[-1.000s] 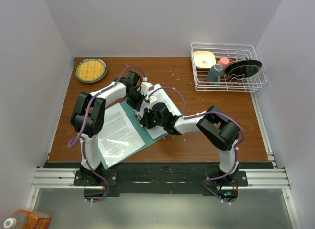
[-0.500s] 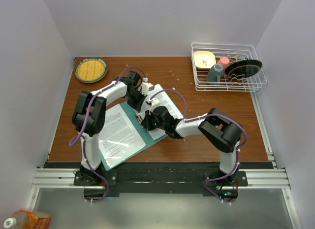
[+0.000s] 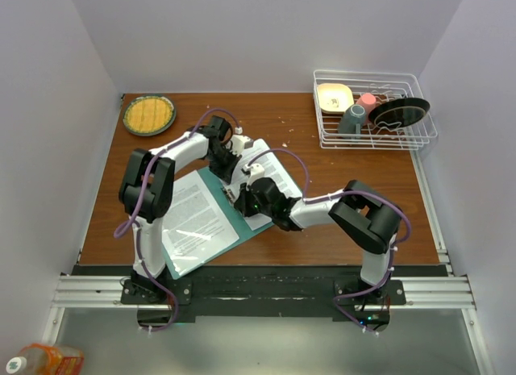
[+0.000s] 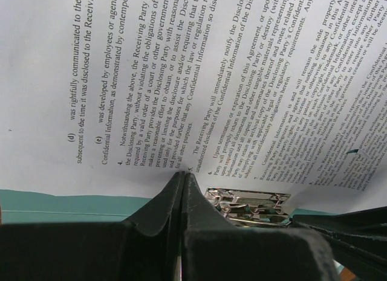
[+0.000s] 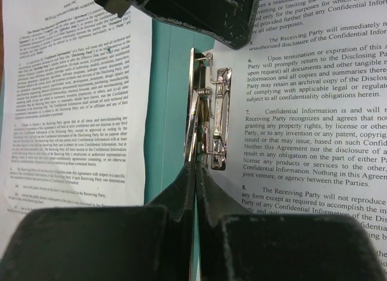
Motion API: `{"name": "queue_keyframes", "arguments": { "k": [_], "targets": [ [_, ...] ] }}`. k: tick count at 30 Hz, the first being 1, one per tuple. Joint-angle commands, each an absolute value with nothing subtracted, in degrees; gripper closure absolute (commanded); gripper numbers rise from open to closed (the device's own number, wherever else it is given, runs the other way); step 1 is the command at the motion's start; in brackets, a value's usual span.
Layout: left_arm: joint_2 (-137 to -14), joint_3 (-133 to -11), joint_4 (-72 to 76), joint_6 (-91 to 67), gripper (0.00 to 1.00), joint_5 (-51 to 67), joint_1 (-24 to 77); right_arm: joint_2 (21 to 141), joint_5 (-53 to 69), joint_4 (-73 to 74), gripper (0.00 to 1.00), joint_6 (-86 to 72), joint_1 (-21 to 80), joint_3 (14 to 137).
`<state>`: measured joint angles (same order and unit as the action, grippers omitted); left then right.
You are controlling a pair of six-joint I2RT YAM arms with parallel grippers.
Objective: Put the files into the folder
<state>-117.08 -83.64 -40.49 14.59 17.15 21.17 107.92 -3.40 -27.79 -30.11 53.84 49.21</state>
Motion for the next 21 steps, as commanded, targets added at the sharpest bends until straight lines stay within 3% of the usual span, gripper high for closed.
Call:
{"name": "queue_keyframes", "arguments": {
  "k": [1, 13, 21],
  "targets": [
    [-120.8, -83.5, -40.8, 16.2, 1.00, 13.6, 20.0, 113.1, -2.9, -2.9, 1.00, -29.1, 56.7, 44.1],
    [-120.4, -83.1, -40.6, 16.3, 1.00, 13.7, 19.7, 114.1, -4.1, -0.2, 1.00, -28.9, 57.0, 46.4],
    [-120.9, -83.4, -40.8, 16.3, 1.00, 14.0, 19.7, 117.5, -8.4, 9.0, 1.00, -29.5, 60.4, 50.7]
  ]
}}
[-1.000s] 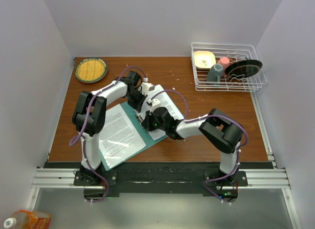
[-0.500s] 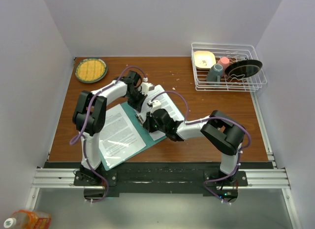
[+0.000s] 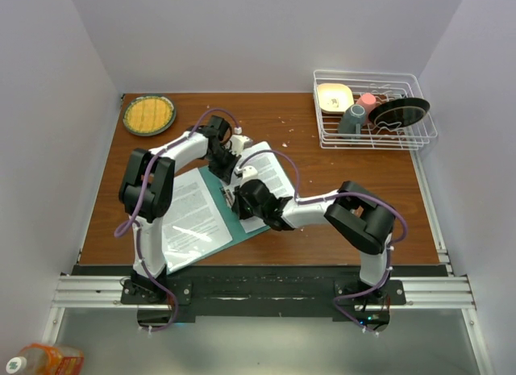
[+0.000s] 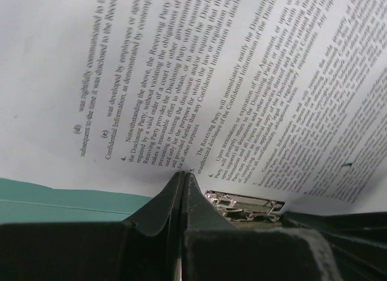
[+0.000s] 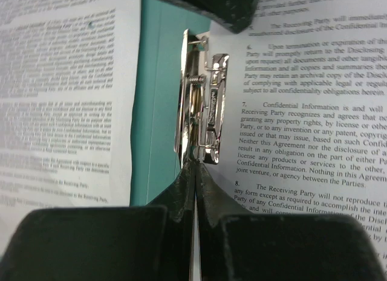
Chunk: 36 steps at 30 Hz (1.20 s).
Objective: Put the files into the folder
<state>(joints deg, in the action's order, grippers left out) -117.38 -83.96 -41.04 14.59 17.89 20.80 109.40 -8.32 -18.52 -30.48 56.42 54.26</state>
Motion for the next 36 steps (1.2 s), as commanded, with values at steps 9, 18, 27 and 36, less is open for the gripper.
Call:
{"name": "queue_keyframes", "arguments": {
  "k": [9, 18, 27, 36],
  "targets": [
    [-120.4, -83.1, -40.7, 16.4, 1.00, 14.0, 19.6, 117.8, -9.1, 10.2, 1.00, -29.6, 60.6, 51.8],
    [-120.3, -81.9, -39.7, 15.8, 1.00, 13.8, 19.6, 113.4, -7.6, 9.1, 1.00, -27.1, 60.6, 54.6],
    [-119.8, -81.3, -38.8, 15.6, 1.00, 11.8, 19.6, 108.6, -5.0, 10.8, 1.00, -25.0, 60.6, 58.8],
    [-118.2, -82.2, -39.5, 14.9, 1.00, 11.9, 19.6, 107.1, -6.2, 16.6, 1.00, -21.4, 60.6, 67.2]
  ]
}}
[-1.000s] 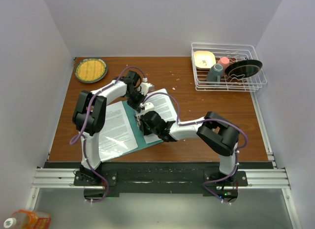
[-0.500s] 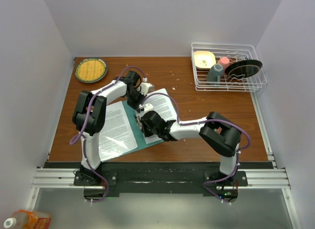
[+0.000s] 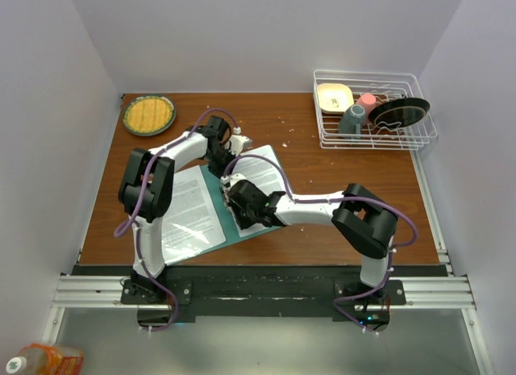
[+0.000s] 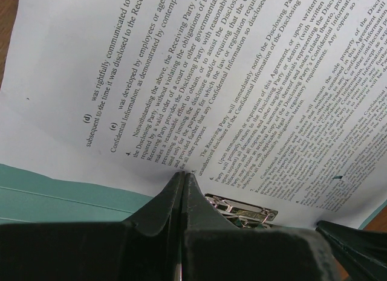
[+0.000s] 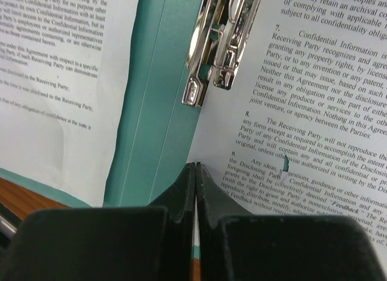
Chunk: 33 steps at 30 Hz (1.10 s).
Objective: Put the files into the folder
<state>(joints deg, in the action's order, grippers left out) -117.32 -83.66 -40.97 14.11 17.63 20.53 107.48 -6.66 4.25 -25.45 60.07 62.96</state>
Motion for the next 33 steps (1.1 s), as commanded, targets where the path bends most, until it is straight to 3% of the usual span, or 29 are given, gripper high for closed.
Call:
{"name": "queue_keyframes", "arguments": {
  "k": [1, 3, 6, 8, 9, 12, 16, 18, 23, 32, 33],
  "targets": [
    [-118.1, -82.6, -39.8, 14.9, 1.00, 12.0, 19.6, 106.6, -6.7, 17.5, 1.00, -20.7, 60.6, 68.5],
    [-117.2, -84.9, -41.4, 14.2, 1.00, 12.4, 19.6, 104.8, -6.7, 18.6, 0.96, -19.0, 60.1, 71.1],
    [-114.6, -89.3, -44.6, 13.6, 0.90, 12.8, 19.6, 102.5, -6.4, 18.2, 0.78, -17.0, 59.7, 71.7],
    [-111.9, -92.7, -47.3, 13.3, 0.72, 13.2, 19.6, 100.5, -6.2, 18.0, 0.70, -15.8, 59.6, 71.5],
    [-110.9, -93.7, -48.2, 13.2, 0.57, 13.0, 19.6, 99.7, -6.0, 17.8, 0.67, -15.1, 59.6, 71.3],
    [-106.4, -95.9, -51.1, 14.0, 0.48, 10.7, 19.0, 95.8, -6.0, 15.1, 0.59, -13.2, 59.7, 68.4],
    [-97.9, -90.5, -51.9, 17.2, 0.45, 8.4, 14.2, 85.4, -3.9, 2.6, 0.54, -7.7, 61.6, 55.2],
    [-97.4, -84.9, -50.4, 18.4, 0.46, 6.3, 10.0, 82.5, -4.8, -2.5, 0.31, -3.9, 63.5, 51.2],
    [-100.9, -76.8, -44.4, 19.8, 0.51, 2.3, 4.1, 85.2, -4.0, -7.7, 0.30, -0.4, 68.2, 49.9],
    [-107.0, -77.0, -40.5, 19.0, 0.55, 0.1, 2.8, 93.7, -11.5, -13.5, 0.28, 8.8, 79.0, 54.1],
    [-107.5, -76.3, -39.6, 19.0, 0.56, -2.2, 2.8, 95.2, -12.2, -14.2, 0.15, 9.4, 79.9, 54.3]
  ]
}}
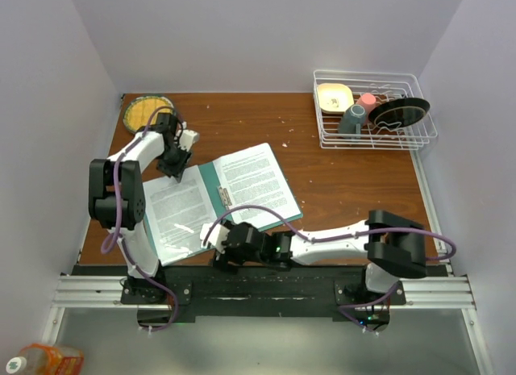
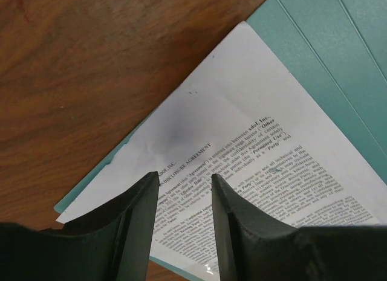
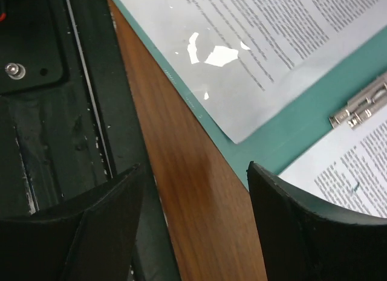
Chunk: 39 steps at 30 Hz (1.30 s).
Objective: Put the files into the folder
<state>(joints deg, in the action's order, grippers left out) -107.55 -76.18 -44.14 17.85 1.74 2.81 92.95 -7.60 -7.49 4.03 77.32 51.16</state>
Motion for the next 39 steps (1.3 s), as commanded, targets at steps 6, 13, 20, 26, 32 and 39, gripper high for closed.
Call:
{"name": "queue_keyframes", "arguments": {
  "k": [6, 13, 20, 26, 32, 39],
  "targets": [
    [-110.8, -71.0, -37.5, 19.5, 0.65, -3.5, 2.8, 101.7, -17.7, -21.2, 0.01, 14.2, 85.0, 56.1],
    [-107.8, -64.2, -38.7, 21.4, 0.73, -0.3, 3.1, 105.6, -16.7, -24.0, 0.01, 15.1, 86.4, 57.1],
    [-105.0, -61.2, -41.0, 22.0, 0.75, 4.7, 4.5, 110.3, -20.0, -27.2, 0.03, 15.7, 87.0, 58.7],
    [-104.8, -61.2, -41.5, 22.6, 0.75, 5.1, 4.8, 114.8, -22.4, -31.0, 0.11, 16.0, 87.0, 59.9],
    [-105.6, -61.6, -41.6, 22.6, 0.76, 5.5, 5.2, 119.0, -25.6, -35.1, 0.22, 17.3, 86.9, 62.2],
    [-106.3, -63.3, -42.8, 22.9, 0.80, 5.4, 5.9, 121.5, -25.8, -36.2, 0.44, 15.9, 87.0, 66.1]
  ]
}}
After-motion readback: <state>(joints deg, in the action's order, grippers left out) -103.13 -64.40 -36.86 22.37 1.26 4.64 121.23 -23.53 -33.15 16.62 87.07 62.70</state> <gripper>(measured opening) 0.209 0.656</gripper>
